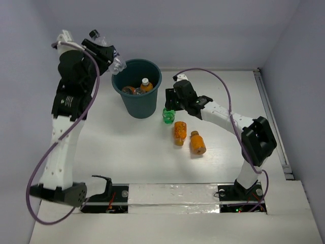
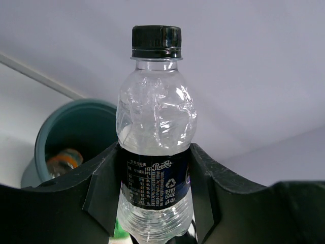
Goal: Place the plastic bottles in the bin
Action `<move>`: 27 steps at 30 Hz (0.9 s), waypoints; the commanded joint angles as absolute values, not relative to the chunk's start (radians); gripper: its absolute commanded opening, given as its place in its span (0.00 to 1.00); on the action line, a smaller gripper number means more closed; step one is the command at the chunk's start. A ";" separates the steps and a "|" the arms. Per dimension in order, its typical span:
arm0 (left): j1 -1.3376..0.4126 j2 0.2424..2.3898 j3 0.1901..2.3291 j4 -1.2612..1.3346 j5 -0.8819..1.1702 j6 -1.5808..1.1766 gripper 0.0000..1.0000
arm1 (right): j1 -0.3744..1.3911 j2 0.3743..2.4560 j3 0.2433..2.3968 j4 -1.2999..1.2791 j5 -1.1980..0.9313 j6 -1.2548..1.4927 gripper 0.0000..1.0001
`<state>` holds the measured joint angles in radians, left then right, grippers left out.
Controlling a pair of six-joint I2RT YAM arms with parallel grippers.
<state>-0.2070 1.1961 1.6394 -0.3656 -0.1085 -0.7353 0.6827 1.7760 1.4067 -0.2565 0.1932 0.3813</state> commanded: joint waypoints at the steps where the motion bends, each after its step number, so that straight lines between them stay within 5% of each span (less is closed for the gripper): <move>1: -0.201 1.339 1.706 -0.339 -0.135 -0.660 0.28 | 0.684 1.775 1.447 -0.264 0.206 0.374 0.64; 13: -0.230 1.609 1.740 -0.278 -0.198 -0.577 0.34 | 0.684 1.737 1.474 -0.307 0.279 0.351 0.28; 16: -0.239 1.635 1.744 -0.268 -0.196 -0.565 0.52 | 0.684 1.688 1.483 -0.319 0.301 0.354 0.24; 17: -0.239 1.646 1.746 -0.268 -0.193 -0.558 0.67 | 0.684 1.674 1.488 -0.330 0.308 0.354 0.22; 20: -0.239 1.643 1.759 -0.272 -0.175 -0.552 0.77 | 0.684 1.611 1.525 -0.362 0.350 0.356 0.21; 27: -0.239 1.502 1.700 -0.245 -0.126 -0.546 0.79 | 0.684 1.513 1.730 -0.451 0.420 0.324 0.19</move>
